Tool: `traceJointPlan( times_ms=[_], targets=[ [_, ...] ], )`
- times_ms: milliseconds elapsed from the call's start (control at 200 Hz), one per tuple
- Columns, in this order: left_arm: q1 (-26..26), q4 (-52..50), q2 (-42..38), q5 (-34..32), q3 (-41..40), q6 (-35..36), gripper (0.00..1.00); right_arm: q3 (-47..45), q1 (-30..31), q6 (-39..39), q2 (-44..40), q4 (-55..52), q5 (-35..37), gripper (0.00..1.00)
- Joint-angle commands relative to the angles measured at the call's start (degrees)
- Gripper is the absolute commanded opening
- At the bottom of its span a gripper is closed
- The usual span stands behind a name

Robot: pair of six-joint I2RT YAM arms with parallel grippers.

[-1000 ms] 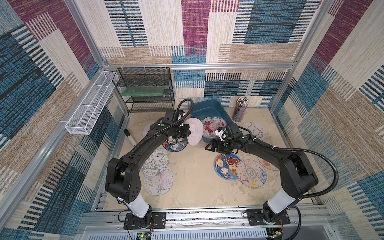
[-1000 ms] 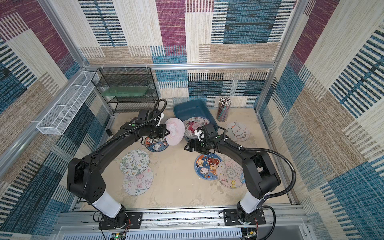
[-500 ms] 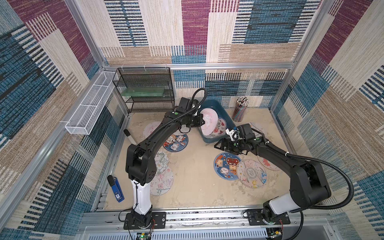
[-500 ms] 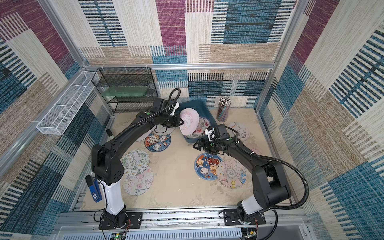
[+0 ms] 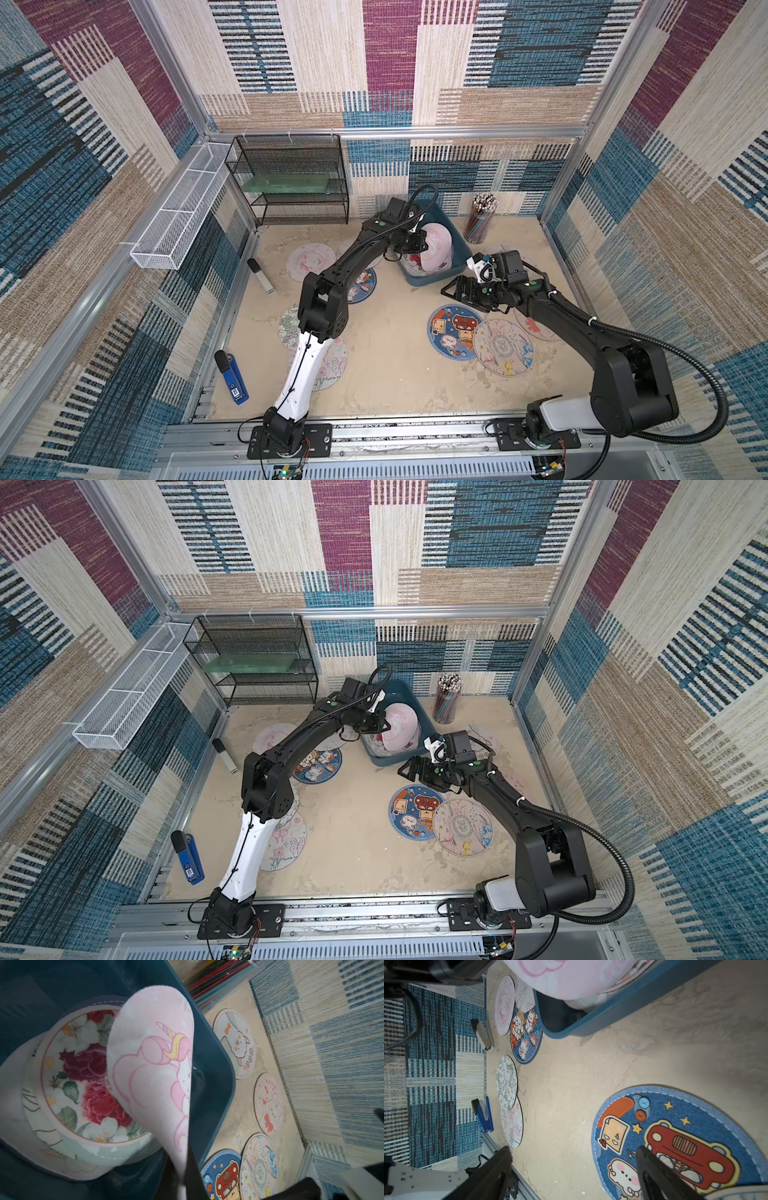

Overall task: Put the coasters into the storage box
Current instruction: Place the coaster in the storage box.

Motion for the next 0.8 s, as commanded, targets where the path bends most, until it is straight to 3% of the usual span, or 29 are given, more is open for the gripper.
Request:
traceJointPlan(
  times_ms=[0,205,516,596,791],
  targets=[
    [-0.02,-3.9,2.48,-5.05,4.03,4.75,0.0,-0.58,-0.28,-0.01,-1.01,-0.44,-0.36,0.96],
    [0.04,-7.97,6.78,-10.45,7.76,7.72,0.0,-0.87,-0.36,0.51,-1.3,-0.26,-0.45,0.96],
    [-0.01,-8.08,5.76,-17.85,5.75,10.12,0.53,-1.24,-0.25,0.96,-1.23,0.08,-0.98,0.96],
    [-0.04,-8.12,4.97,-19.17,5.43,10.56,0.59,-1.45,-0.15,1.18,-1.33,0.31,-1.07,0.96],
    [-0.01,-8.1,2.86,-20.93,4.83,11.31,0.65,-1.54,0.05,1.45,-1.3,0.74,-1.07,0.96]
  ],
)
